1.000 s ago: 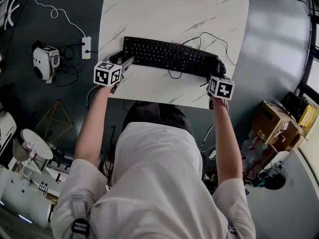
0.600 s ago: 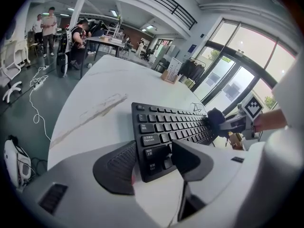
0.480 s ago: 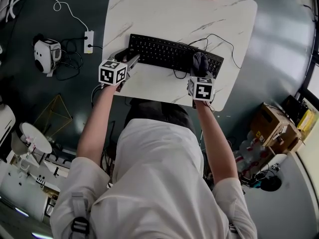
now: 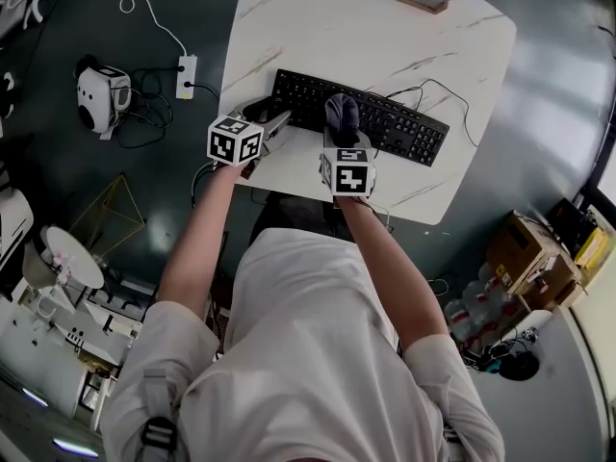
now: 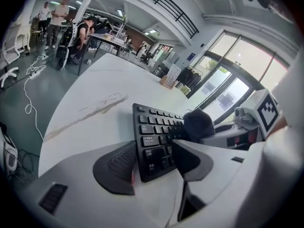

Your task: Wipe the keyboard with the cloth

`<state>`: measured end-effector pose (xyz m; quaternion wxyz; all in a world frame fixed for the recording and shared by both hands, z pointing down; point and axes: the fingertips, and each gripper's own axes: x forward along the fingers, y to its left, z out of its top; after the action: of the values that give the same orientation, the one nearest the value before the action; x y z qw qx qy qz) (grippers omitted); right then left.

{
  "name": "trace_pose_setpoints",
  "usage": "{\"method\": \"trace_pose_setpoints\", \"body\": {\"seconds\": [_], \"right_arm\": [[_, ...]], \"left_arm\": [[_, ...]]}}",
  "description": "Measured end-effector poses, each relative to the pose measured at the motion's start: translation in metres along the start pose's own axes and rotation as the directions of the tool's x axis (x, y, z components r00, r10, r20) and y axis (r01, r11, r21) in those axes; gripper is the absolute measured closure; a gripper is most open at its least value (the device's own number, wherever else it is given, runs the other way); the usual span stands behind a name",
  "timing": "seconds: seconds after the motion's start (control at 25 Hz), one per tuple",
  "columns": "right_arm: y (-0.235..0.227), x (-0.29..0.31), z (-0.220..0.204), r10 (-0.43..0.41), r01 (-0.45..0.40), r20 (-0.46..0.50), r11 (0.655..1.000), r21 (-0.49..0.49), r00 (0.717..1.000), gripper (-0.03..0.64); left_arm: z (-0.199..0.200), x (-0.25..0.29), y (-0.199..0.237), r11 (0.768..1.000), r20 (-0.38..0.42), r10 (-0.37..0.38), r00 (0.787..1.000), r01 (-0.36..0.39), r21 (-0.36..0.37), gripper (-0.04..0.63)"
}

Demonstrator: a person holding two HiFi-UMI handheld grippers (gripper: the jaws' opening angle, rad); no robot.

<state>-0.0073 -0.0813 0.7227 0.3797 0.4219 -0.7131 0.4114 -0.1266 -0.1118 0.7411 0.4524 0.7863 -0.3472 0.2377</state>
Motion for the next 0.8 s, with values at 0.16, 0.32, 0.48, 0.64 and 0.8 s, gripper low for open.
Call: {"method": "trace_pose_setpoints", "body": {"seconds": [0.16, 0.32, 0.48, 0.64, 0.8], "right_arm": [[0.049, 0.020, 0.013, 0.107, -0.108, 0.040, 0.994, 0.014, 0.993, 0.520], [0.077, 0.031, 0.024, 0.209, -0.213, 0.083, 0.976, 0.042, 0.974, 0.520], [0.081, 0.035, 0.029, 0.245, -0.254, 0.113, 0.964, 0.074, 0.963, 0.520], [0.085, 0.034, 0.033, 0.328, -0.342, 0.130, 0.934, 0.107, 0.936, 0.520], [0.099, 0.040, 0.036, 0.375, -0.382, 0.097, 0.922, 0.069, 0.922, 0.520]], "left_arm": [[0.002, -0.004, 0.000, 0.994, 0.033, -0.074, 0.997, 0.076, -0.073, 0.350], [0.005, -0.007, 0.001, 0.986, 0.046, -0.115, 0.992, 0.120, -0.118, 0.350], [0.006, -0.011, 0.004, 0.974, 0.065, -0.147, 0.987, 0.156, -0.166, 0.370], [0.002, -0.021, 0.011, 0.973, 0.058, -0.123, 0.991, 0.132, -0.187, 0.374], [-0.008, -0.033, 0.029, 0.981, 0.002, -0.026, 1.000, 0.026, -0.193, 0.380]]}}
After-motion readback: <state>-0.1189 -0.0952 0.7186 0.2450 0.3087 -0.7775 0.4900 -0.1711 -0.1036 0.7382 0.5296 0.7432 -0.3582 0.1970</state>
